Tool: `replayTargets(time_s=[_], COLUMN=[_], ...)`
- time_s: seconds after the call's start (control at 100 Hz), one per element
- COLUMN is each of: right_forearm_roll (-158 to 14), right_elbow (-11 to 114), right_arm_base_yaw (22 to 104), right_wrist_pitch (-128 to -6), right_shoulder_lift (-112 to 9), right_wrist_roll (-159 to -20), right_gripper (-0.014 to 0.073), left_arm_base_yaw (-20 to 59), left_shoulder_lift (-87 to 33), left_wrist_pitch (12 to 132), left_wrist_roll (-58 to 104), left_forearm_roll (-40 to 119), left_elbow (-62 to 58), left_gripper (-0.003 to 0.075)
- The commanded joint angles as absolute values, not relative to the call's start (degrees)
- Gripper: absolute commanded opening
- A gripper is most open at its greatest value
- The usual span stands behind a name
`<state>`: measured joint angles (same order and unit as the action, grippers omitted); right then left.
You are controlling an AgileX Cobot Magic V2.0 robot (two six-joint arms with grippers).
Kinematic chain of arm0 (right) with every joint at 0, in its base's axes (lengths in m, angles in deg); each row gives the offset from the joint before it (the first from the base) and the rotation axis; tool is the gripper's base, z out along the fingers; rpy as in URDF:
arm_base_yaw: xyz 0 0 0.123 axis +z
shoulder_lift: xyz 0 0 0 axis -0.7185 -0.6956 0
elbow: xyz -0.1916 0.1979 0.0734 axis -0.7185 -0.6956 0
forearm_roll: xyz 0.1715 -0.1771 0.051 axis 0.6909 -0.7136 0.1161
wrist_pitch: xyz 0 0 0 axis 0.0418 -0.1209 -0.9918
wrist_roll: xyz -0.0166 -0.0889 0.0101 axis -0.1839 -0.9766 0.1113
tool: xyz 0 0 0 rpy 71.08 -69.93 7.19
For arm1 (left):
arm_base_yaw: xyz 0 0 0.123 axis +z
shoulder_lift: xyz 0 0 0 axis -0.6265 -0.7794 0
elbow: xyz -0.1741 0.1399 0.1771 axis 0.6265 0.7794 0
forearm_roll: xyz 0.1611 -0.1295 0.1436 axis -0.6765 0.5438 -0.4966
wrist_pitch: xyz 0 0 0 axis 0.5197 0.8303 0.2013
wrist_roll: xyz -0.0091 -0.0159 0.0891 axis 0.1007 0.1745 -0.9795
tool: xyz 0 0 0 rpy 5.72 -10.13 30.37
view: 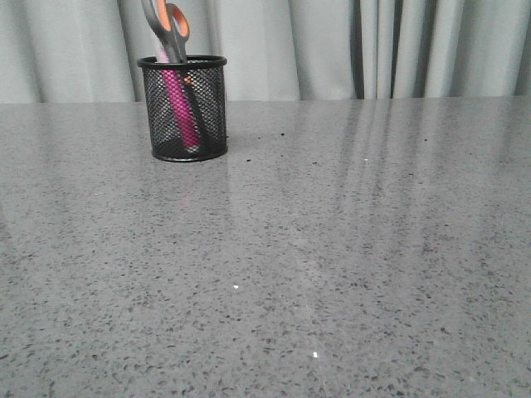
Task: Put pen and scissors into bin
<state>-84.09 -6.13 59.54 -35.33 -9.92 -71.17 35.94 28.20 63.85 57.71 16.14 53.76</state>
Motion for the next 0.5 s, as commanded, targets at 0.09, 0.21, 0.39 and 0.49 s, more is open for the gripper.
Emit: replayTargets(time_s=[0.09,0.21,0.39,0.49], right_forearm_roll=[-84.1,-84.1,-84.1,-84.1], right_elbow=[-4.8,-4.8,-4.9,-4.9], right_arm_base_yaw=[59.2,59.2,59.2,59.2], right_wrist_pitch=[-31.3,-31.3,-31.4,-31.4], right_shoulder_lift=[-10.3,-10.3,-10.3,-10.3], right_wrist_roll=[-71.8,-71.8,-71.8,-71.8], right_gripper=[-0.0069,-0.0069,-0.0069,-0.0069], left_arm_base_yaw=[36.3,36.3,36.3,36.3], left_shoulder_lift=[32.8,32.8,32.8,32.8], left_wrist_pitch=[60.5,61.8,61.4,61.4], left_wrist_roll=[58.7,58.7,58.8,58.8], left_forearm_roll=[15.6,15.8,16.2,16.2], left_elbow=[58.0,58.1,58.0,58.0], left_gripper=[-0.0019,-0.0019,-0.0019,-0.0019])
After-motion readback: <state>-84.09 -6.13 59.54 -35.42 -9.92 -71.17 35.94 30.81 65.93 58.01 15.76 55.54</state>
